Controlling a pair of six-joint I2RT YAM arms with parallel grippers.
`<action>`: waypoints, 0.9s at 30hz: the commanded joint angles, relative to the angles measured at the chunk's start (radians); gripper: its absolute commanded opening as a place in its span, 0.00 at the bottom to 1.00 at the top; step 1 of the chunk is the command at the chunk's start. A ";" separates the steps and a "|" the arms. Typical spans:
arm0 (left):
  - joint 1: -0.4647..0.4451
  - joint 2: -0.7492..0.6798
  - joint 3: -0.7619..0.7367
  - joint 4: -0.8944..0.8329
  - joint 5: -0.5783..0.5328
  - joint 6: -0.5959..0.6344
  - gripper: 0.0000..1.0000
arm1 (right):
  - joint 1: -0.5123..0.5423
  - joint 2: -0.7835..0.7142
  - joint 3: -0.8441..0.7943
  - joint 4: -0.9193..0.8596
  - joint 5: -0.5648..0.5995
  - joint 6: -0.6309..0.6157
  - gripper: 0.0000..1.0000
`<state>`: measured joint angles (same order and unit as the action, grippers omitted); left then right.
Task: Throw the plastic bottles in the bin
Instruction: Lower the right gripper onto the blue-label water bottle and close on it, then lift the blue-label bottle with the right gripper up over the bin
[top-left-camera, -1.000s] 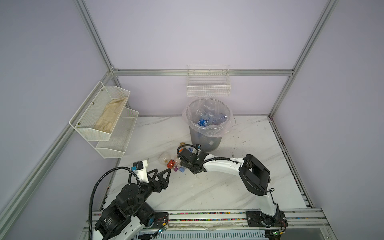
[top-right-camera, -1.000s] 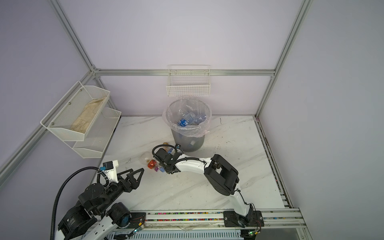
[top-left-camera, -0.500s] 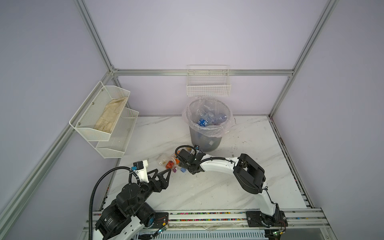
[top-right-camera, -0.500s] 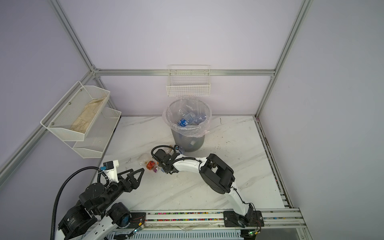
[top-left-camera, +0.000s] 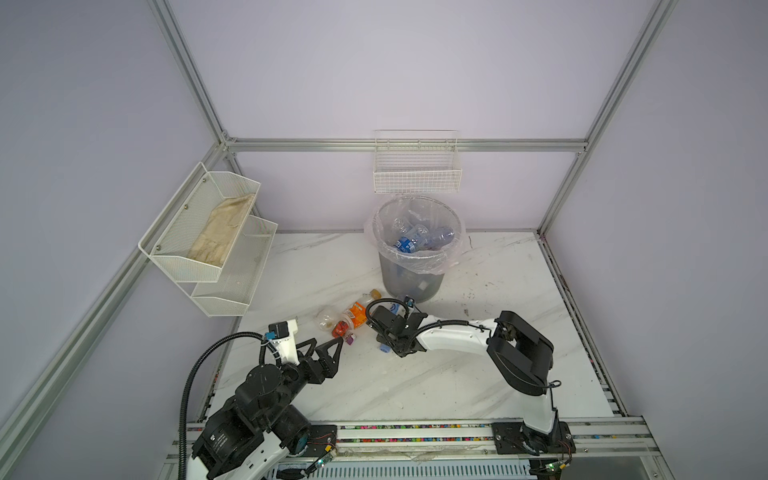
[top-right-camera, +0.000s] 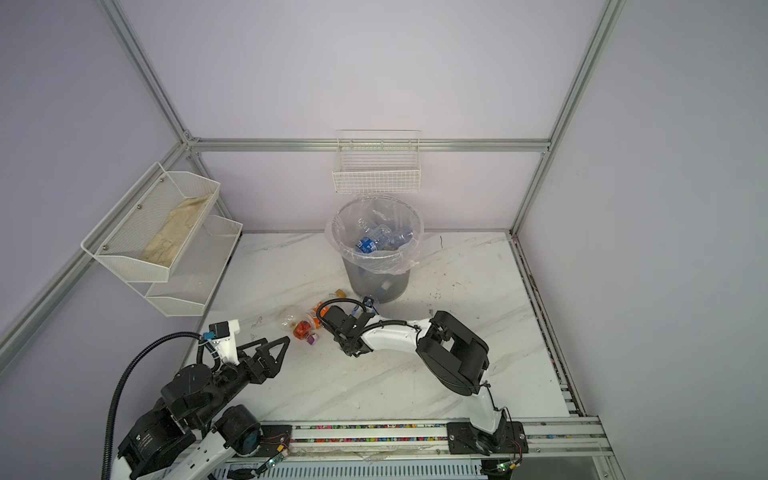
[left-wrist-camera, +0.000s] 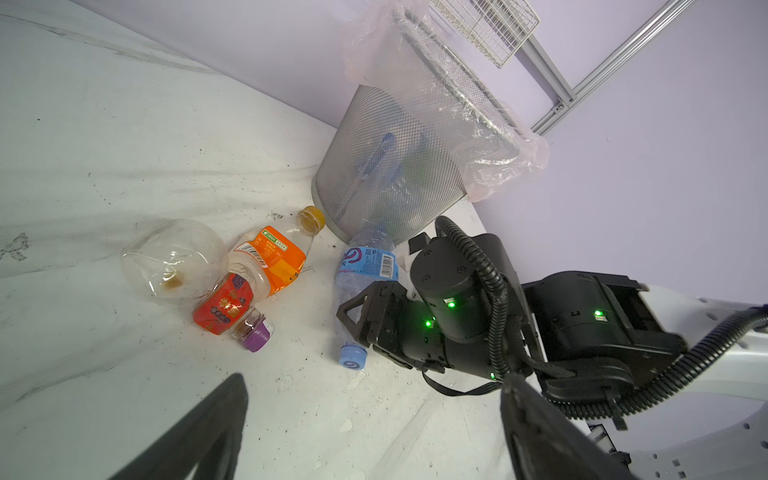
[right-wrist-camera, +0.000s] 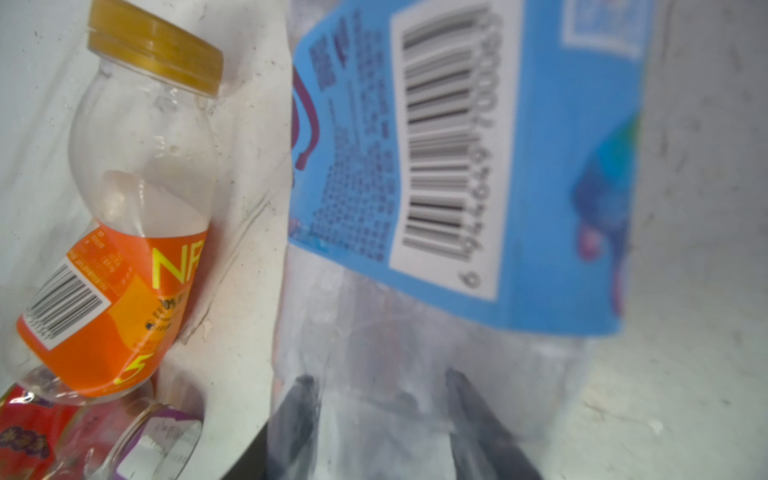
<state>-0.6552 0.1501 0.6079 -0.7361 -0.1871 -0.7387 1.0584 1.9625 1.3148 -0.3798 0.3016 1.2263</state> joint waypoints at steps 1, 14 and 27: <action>0.000 0.018 0.056 0.013 -0.004 0.019 0.93 | -0.008 -0.074 -0.033 -0.024 0.053 0.046 0.44; 0.000 0.138 0.053 0.095 0.029 0.040 0.93 | 0.035 -0.287 -0.064 -0.080 0.131 -0.074 0.17; 0.000 0.223 0.012 0.194 0.057 0.019 0.93 | 0.168 -0.358 0.196 -0.206 0.258 -0.398 0.01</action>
<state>-0.6552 0.3653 0.6090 -0.6075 -0.1516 -0.7193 1.1988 1.5986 1.4139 -0.5079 0.4862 0.9493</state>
